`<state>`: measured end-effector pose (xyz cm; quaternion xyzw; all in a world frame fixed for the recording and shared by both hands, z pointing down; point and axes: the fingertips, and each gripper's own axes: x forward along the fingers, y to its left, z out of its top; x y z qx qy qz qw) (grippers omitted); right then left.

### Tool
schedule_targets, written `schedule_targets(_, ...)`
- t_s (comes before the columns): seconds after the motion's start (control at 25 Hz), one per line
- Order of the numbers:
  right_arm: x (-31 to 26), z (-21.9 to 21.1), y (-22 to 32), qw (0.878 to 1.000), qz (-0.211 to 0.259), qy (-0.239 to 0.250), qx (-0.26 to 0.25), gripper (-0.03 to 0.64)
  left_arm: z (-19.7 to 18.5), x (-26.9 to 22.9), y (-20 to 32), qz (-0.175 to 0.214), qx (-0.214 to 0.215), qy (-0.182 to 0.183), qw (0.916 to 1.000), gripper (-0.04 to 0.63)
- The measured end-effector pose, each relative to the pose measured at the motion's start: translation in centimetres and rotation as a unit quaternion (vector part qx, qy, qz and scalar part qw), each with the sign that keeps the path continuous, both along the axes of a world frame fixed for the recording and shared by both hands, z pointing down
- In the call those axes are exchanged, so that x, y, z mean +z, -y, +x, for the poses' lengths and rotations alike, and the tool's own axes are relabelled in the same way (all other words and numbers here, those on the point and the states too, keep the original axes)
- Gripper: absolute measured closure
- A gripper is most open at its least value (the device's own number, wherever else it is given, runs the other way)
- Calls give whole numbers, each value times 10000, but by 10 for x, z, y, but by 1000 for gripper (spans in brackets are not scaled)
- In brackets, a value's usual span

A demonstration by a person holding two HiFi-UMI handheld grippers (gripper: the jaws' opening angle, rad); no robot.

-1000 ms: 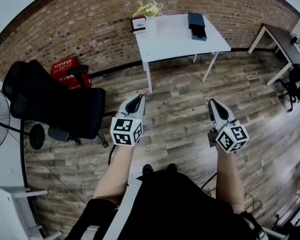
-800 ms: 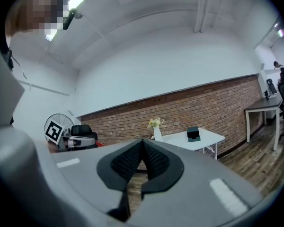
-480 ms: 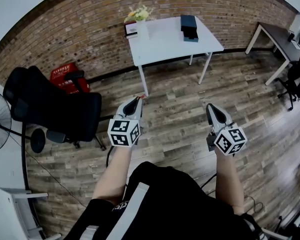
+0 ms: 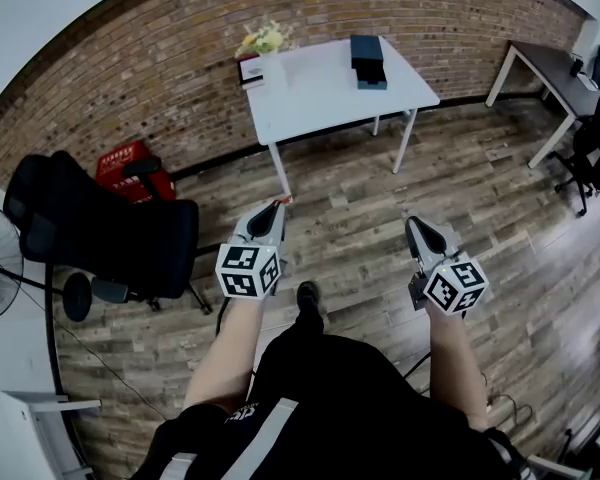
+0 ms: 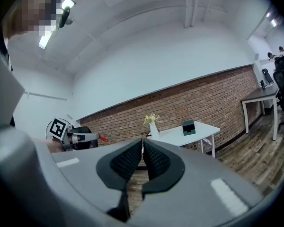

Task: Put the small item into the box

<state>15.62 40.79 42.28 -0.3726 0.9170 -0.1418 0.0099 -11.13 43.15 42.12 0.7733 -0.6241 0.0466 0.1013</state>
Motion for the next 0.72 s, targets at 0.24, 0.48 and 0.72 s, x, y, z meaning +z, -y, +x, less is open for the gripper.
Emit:
schedule_targets(0.24, 9, -17, 49, 9998, -122, -125, 83, 606, -19, 12, 49, -59, 31, -122, 9999, 577)
schedule_targets(0.48, 14, -57, 112, 9995, -235, -212, 77, 606, -48, 18, 116, -99, 133, -101, 9998, 577)
schedule_targets(0.72, 20, -93, 166, 9985, -450, -237, 182, 606, -85, 30, 176, -238, 235, -160, 9993, 577)
